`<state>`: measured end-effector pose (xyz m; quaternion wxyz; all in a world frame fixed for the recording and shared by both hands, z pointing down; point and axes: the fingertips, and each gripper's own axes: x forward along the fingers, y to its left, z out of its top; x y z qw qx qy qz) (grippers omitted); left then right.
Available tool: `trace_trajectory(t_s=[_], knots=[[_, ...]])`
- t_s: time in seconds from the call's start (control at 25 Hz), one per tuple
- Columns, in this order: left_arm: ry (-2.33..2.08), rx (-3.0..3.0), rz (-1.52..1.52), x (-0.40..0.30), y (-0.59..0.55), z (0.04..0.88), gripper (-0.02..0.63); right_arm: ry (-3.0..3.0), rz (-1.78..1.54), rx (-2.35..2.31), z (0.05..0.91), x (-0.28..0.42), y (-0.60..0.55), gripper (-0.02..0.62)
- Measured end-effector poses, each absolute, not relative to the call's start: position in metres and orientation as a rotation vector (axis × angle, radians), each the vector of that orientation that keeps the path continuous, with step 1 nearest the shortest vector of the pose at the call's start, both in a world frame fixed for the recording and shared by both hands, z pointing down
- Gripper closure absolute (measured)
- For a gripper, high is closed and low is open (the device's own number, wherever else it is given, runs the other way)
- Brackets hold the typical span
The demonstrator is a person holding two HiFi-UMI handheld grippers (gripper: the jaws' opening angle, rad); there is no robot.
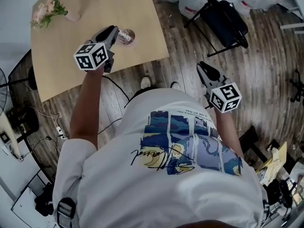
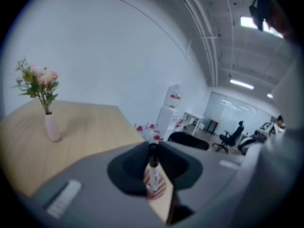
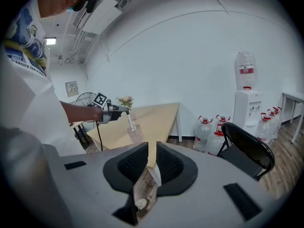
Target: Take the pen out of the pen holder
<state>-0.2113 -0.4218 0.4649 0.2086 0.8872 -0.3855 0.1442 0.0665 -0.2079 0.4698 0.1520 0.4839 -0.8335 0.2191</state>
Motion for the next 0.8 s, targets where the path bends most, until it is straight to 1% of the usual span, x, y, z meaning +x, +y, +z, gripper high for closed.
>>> trace_trajectory(t_s=[0.44, 0.8], knots=[[-1.244, 2.535, 0.285, -0.201, -0.394, 0.374, 0.537, -2.489, 0.593, 1.272, 0.468, 0.095, -0.208, 0.563], [-1.326, 2.551, 0.196, -0.182, -0.339, 0.324, 0.537, -2.564, 0.567, 1.144, 0.471, 0.105, -0.201, 0.575]])
